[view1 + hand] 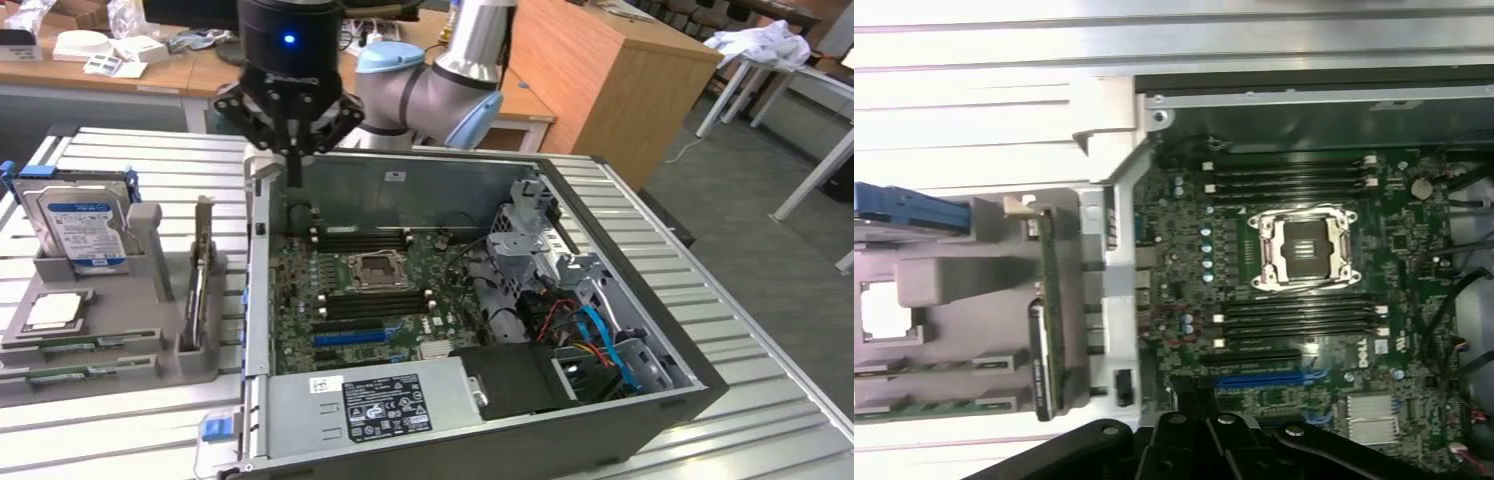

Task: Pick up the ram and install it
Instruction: 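Reach for the ram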

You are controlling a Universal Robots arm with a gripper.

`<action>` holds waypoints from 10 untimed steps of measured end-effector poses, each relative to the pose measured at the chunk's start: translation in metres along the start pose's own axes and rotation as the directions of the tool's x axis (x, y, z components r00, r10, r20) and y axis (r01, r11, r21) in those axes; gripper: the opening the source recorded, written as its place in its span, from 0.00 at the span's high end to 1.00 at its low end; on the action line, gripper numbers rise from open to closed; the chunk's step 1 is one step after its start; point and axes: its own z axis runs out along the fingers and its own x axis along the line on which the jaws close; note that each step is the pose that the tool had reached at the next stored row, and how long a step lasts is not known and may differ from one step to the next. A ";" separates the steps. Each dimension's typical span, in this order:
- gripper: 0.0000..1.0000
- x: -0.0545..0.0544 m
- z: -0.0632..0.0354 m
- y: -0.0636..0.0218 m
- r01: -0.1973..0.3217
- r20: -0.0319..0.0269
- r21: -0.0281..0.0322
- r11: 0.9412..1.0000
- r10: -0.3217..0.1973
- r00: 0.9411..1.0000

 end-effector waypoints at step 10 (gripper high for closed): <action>0.89 0.046 -0.0011 -0.0034 0.000 0.000 0.000 1.000 0.000 1.000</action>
